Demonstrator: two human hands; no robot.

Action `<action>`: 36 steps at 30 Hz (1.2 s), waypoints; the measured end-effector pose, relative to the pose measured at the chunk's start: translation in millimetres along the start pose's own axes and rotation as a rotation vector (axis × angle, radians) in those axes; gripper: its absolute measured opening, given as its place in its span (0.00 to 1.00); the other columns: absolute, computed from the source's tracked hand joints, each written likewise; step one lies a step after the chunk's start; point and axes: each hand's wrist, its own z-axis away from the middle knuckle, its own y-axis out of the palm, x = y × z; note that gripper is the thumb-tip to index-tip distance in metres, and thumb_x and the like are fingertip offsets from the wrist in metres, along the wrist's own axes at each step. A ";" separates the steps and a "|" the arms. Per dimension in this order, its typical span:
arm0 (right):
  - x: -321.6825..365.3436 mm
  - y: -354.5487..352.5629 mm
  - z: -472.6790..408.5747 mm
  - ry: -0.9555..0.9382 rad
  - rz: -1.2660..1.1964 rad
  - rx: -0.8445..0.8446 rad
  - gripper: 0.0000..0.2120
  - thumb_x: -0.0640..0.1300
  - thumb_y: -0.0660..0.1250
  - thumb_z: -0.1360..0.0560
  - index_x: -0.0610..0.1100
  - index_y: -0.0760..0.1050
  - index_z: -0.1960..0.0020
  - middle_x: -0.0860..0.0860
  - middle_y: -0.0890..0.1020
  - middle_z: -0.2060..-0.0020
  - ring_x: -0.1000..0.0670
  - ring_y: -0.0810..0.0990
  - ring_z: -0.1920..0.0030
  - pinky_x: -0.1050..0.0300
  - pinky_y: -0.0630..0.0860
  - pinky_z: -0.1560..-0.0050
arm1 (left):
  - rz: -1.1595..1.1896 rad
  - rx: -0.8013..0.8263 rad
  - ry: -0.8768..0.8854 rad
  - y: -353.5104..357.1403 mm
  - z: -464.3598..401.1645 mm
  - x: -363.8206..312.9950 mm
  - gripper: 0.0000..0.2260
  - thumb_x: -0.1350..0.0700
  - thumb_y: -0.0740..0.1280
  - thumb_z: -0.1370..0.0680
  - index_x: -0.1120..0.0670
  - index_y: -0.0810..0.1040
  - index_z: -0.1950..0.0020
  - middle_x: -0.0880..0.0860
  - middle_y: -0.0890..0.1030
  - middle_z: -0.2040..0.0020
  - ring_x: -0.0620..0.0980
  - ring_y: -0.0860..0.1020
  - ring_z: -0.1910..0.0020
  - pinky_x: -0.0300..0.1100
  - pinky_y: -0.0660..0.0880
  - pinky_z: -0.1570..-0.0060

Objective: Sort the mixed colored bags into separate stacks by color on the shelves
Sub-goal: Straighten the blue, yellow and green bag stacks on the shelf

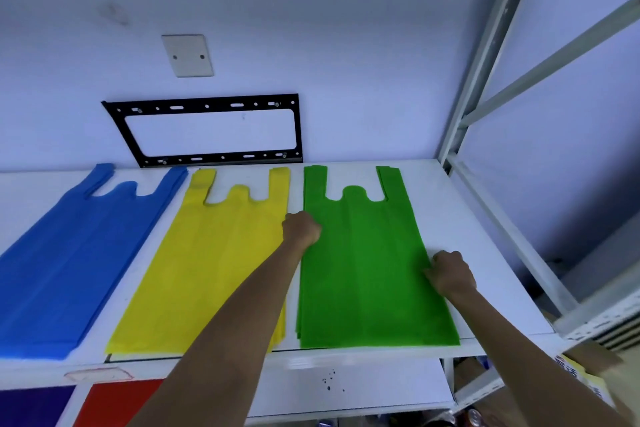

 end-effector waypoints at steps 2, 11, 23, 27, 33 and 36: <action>-0.3 0.6 -3.3 -0.045 -0.012 0.016 0.12 0.40 0.61 0.25 0.36 0.75 0.45 0.38 0.76 0.45 0.39 0.79 0.48 0.51 0.76 0.50 | 0.056 0.035 -0.004 0.6 0.1 -1.1 0.11 0.58 0.61 0.22 0.64 0.78 0.49 0.59 0.80 0.48 0.56 0.80 0.48 0.44 0.76 0.56; 31.1 -25.0 26.8 -0.130 0.102 -0.057 0.18 0.44 0.59 0.22 0.38 0.70 0.34 0.40 0.74 0.39 0.40 0.75 0.40 0.48 0.75 0.44 | -0.040 -0.028 0.190 -60.2 20.8 37.0 0.18 0.51 0.59 0.19 0.61 0.75 0.35 0.59 0.76 0.35 0.57 0.72 0.34 0.45 0.69 0.40; 182.6 22.1 168.0 -0.432 0.139 -0.096 0.21 0.50 0.59 0.20 0.39 0.71 0.33 0.41 0.72 0.33 0.40 0.70 0.33 0.47 0.70 0.34 | -0.331 -0.133 0.402 -165.8 86.2 203.4 0.20 0.46 0.54 0.18 0.53 0.74 0.32 0.55 0.75 0.32 0.57 0.74 0.35 0.49 0.72 0.41; 225.1 58.5 225.3 -0.441 0.091 -0.084 0.22 0.50 0.60 0.21 0.42 0.68 0.30 0.43 0.69 0.29 0.41 0.66 0.30 0.48 0.68 0.32 | -0.359 -0.100 0.420 -194.0 108.7 271.0 0.20 0.45 0.55 0.18 0.53 0.74 0.32 0.56 0.76 0.33 0.57 0.74 0.36 0.50 0.73 0.39; 274.2 108.8 309.5 -0.454 0.128 -0.063 0.23 0.51 0.59 0.20 0.44 0.66 0.28 0.45 0.65 0.27 0.43 0.62 0.27 0.49 0.65 0.32 | -0.346 -0.109 0.395 -228.9 151.6 363.7 0.21 0.45 0.55 0.18 0.54 0.72 0.30 0.55 0.73 0.30 0.56 0.71 0.32 0.50 0.71 0.37; 290.6 130.9 345.6 -0.471 0.149 -0.039 0.24 0.51 0.58 0.20 0.44 0.65 0.27 0.44 0.63 0.25 0.44 0.59 0.25 0.50 0.64 0.31 | -0.335 -0.126 0.380 -240.7 176.8 406.0 0.22 0.45 0.55 0.18 0.55 0.72 0.30 0.54 0.73 0.30 0.55 0.71 0.32 0.51 0.71 0.36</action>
